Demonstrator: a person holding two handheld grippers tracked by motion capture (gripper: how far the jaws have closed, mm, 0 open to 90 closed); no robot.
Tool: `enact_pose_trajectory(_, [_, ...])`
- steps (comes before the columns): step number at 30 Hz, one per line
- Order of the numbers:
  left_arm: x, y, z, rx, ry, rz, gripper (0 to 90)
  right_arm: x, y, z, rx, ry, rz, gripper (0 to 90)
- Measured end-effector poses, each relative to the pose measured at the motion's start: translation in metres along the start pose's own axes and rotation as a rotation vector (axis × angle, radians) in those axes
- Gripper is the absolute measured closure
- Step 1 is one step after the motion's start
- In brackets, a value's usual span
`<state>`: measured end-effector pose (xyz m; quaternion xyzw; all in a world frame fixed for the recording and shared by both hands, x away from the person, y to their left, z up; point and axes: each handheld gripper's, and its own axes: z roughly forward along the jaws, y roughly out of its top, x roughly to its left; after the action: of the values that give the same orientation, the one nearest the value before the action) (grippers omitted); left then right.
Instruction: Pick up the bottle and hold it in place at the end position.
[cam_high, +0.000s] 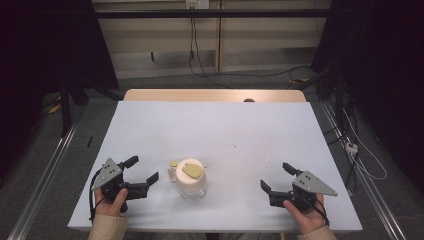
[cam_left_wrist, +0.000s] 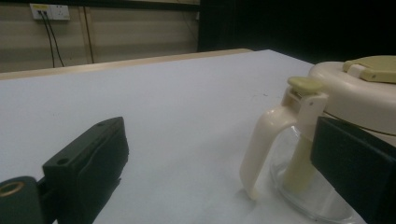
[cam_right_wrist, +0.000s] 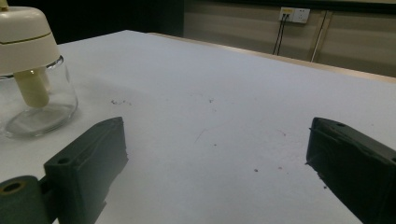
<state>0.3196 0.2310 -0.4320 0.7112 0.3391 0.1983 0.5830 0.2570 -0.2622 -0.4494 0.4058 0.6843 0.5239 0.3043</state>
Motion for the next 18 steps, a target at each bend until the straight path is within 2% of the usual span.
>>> enact_pose_trajectory(3, [-0.003,0.000,0.000,0.001,0.007,0.004,3.9,0.001,0.000,0.000,0.000,0.002,-0.001,4.6])
enact_pose_trajectory(8, [-0.008,0.002,0.000,-0.003,-0.021,0.010,3.6,0.001,0.001,0.002,0.002,0.008,-0.004,4.6])
enact_pose_trajectory(11, [-0.012,0.002,0.000,-0.010,-0.065,0.001,3.4,0.001,0.001,0.003,0.001,0.008,-0.004,4.6])
enact_pose_trajectory(13, [-0.014,0.002,0.000,-0.015,-0.078,0.003,2.3,0.001,0.001,0.003,0.000,0.010,-0.001,4.6])
enact_pose_trajectory(18, [-0.021,0.003,0.002,-0.003,-0.134,0.034,2.7,0.001,0.001,0.004,0.001,0.012,-0.001,4.6])
